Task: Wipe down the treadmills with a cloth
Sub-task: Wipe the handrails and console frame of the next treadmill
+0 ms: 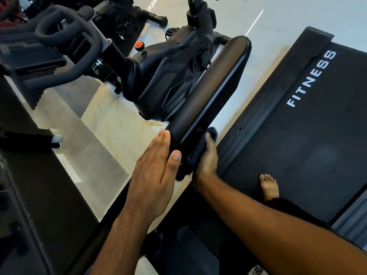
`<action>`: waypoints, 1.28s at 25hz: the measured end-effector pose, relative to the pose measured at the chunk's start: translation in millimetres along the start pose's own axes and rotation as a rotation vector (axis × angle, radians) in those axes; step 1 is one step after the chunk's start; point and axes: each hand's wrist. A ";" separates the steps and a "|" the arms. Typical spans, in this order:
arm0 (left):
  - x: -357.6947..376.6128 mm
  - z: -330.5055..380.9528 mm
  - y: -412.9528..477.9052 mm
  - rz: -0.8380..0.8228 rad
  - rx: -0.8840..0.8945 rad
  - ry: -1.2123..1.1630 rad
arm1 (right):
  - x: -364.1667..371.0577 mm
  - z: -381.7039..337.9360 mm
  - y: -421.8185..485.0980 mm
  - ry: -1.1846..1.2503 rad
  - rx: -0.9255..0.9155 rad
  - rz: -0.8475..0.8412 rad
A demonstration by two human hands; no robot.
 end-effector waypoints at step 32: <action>-12.6 80.4 72.6 -0.054 0.129 -0.131 | 37.2 -198.3 -28.4 -0.588 -0.482 0.052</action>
Point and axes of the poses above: each hand's wrist, its own y-axis towards the middle knuckle, its own x-axis out of the palm, z = x × y, and after that the axes turned 12 degrees about -z, right-handed
